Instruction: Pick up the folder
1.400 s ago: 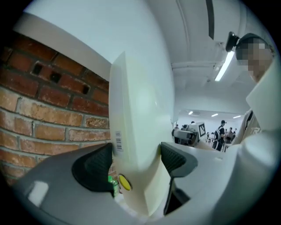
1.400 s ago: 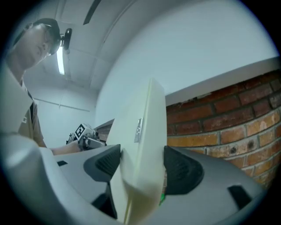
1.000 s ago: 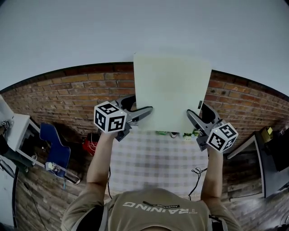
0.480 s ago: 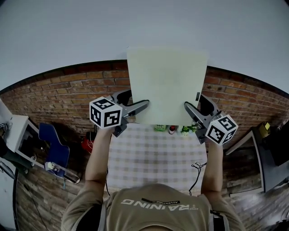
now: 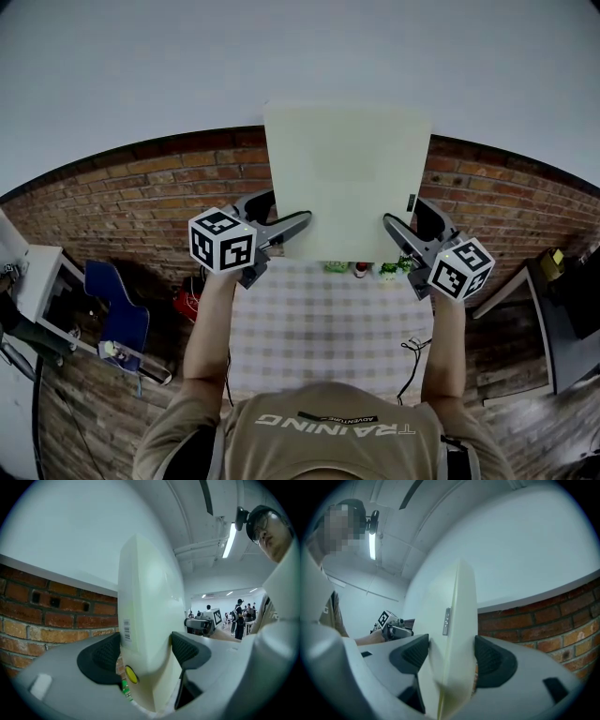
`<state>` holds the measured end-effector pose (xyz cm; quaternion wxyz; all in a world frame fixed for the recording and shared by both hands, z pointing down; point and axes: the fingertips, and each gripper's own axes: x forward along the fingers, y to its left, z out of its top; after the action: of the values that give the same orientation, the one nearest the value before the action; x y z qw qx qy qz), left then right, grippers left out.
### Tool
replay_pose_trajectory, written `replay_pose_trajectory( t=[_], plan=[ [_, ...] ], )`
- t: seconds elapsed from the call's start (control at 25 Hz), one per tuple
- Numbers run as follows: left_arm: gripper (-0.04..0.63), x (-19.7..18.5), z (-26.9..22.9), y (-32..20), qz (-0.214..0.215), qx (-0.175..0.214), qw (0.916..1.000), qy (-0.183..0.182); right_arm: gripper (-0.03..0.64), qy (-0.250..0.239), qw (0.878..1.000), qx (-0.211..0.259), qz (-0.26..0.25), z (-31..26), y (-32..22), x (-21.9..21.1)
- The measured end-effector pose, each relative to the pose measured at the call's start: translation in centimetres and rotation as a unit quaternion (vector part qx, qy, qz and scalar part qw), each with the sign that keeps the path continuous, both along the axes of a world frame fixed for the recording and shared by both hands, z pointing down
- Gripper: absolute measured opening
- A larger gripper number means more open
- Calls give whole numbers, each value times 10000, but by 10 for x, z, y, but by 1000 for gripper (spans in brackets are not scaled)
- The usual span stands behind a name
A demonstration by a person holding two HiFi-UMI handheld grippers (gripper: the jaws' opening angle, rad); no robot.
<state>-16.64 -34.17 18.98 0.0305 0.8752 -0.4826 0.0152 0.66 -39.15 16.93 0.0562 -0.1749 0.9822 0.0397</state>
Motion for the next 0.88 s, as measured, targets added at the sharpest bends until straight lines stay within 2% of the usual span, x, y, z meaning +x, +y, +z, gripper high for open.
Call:
replay_pose_trajectory(
  t=[0.88],
  plan=[
    [331, -5, 11, -8, 23, 35, 10000, 60, 278, 165, 9998, -108, 36, 15, -8, -5]
  ],
)
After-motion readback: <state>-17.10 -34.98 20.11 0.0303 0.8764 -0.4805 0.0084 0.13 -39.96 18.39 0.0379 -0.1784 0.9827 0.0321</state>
